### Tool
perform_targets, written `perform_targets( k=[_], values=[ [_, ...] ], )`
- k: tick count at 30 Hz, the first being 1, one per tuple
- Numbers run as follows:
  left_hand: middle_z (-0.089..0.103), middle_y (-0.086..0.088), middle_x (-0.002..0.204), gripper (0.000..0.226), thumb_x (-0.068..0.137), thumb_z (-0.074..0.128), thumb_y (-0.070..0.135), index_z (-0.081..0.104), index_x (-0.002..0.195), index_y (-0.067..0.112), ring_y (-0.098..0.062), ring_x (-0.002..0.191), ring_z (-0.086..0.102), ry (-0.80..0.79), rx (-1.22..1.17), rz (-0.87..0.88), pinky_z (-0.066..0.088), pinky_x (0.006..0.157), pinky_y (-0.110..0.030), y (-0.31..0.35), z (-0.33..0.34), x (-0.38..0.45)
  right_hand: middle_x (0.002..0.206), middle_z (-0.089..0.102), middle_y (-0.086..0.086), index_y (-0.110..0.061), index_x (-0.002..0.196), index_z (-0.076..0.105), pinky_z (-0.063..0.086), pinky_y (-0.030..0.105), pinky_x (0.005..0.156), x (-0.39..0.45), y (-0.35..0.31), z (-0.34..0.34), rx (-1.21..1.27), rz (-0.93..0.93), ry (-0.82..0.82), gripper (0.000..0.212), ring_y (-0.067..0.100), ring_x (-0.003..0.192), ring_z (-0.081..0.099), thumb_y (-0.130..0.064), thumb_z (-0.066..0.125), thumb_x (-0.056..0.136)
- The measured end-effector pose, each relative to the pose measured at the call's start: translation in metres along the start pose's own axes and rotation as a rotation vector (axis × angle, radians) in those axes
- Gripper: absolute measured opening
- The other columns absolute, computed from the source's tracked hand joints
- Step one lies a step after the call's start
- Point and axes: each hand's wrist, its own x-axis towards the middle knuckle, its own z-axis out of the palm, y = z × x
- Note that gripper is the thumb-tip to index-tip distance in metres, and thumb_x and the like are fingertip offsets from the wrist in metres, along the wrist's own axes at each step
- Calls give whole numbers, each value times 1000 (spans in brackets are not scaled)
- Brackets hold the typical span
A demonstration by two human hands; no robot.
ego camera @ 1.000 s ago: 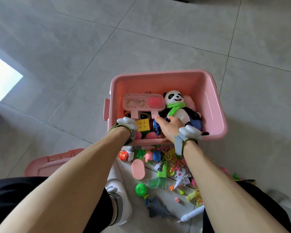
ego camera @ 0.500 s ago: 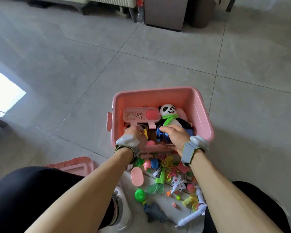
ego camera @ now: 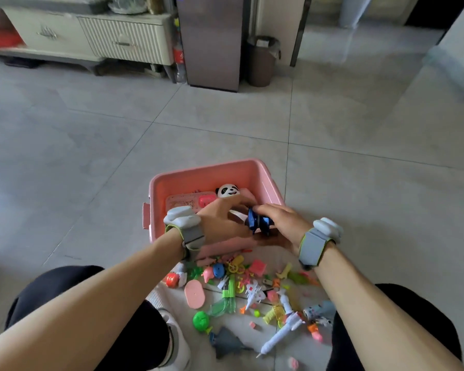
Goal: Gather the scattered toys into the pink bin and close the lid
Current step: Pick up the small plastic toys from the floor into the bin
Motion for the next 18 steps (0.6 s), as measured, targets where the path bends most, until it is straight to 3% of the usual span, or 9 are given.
perform_targets(
  k=[2,4,7,9,11,14,17,18],
  values=[
    [65,7,115,54,79,76,14,57,128,22,6,92,64,-5,97,92,52,76,-12,13,8,0,91,73,11,-17,93,76,57,44,84,-20,-3,-12,104,6,15,36,30,78,70,-46,70,73],
    [65,8,113,47,81,75,18,58,125,25,5,91,65,34,118,140,50,72,-8,22,11,-1,84,72,13,-14,92,75,57,44,80,-27,-4,-17,183,11,15,35,29,69,69,-46,70,77],
    [69,-1,108,31,84,73,22,62,111,33,-13,91,69,28,-91,109,55,74,-24,36,16,6,80,72,11,-12,93,74,56,38,70,-41,-7,-29,291,-8,21,52,24,65,69,-60,58,84],
    [71,-11,105,22,88,68,22,66,109,26,-27,93,71,33,-308,53,58,81,-40,48,21,13,79,72,11,-9,91,73,54,33,65,-49,-7,-41,361,-47,42,63,21,64,68,-66,47,87],
    [69,-17,99,19,93,62,20,66,110,14,-32,88,69,17,-502,-42,56,86,-44,61,26,18,75,71,12,-6,78,70,54,33,64,-56,-5,-54,428,-83,78,64,20,61,65,-64,45,88],
    [64,-19,89,20,94,60,24,66,104,8,-31,79,66,0,-621,-172,56,80,-41,69,32,26,75,68,12,-5,74,65,54,33,64,-62,-2,-69,469,-69,124,47,22,61,62,-44,51,94],
    [64,-21,87,34,90,63,32,64,107,2,-31,70,66,-14,-669,-269,59,65,-35,70,35,33,96,65,11,-10,97,65,54,33,69,-61,6,-76,223,-105,188,12,21,78,62,-8,55,91],
    [65,-21,86,37,89,63,34,64,107,2,-31,68,66,-15,-670,-289,59,63,-34,69,36,36,104,64,7,-16,102,64,53,34,72,-60,8,-77,139,-129,204,23,20,86,61,0,54,89]
  ],
)
